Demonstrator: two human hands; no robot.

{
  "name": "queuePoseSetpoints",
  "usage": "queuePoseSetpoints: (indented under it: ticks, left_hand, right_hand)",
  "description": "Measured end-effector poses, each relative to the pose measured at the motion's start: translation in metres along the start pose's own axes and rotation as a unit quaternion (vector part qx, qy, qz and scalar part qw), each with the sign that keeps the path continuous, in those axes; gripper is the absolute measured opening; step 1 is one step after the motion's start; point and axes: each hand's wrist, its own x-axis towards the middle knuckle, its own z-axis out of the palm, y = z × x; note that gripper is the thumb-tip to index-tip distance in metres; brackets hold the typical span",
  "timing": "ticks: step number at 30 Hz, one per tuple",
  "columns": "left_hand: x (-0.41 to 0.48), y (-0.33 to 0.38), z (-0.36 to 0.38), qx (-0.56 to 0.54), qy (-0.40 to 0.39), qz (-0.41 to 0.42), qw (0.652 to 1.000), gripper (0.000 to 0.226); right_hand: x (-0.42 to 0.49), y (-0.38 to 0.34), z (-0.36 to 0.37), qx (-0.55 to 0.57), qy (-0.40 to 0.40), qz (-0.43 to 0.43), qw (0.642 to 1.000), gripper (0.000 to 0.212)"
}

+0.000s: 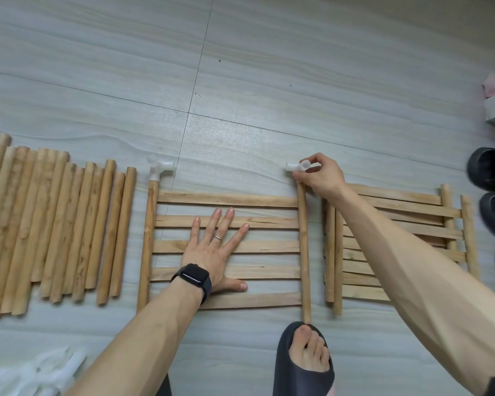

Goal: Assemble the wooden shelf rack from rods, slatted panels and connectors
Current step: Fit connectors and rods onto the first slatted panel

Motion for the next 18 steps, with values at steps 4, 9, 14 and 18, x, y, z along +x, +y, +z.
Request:
queuePoseSetpoints:
  ticks: [4, 9, 14, 18]
  left_hand:
    - [0.001, 0.0, 0.0, 0.002, 0.0, -0.002, 1.0, 0.132]
    - [0.0, 0.0, 0.0, 0.001, 0.0, -0.003, 1.0, 0.132]
    - [0.0, 0.0, 0.0, -0.001, -0.001, -0.001, 1.0, 0.132]
    - [0.001, -0.001, -0.003, -0.003, -0.002, 0.005, 1.0, 0.133]
  right_hand:
    - [-0.002, 0.002, 0.003, -0.027, 0.014, 0.0, 1.0, 0.026]
    - [-0.004, 0.004, 0.003, -0.029, -0.005, 0.024, 0.999, 0.029]
    - [-0.009, 0.011, 0.01, -0.095, 0.034, -0.001, 0.995, 0.021]
    - [-0.011, 0.016, 0.016, -0.116, 0.066, -0.023, 0.991, 0.018]
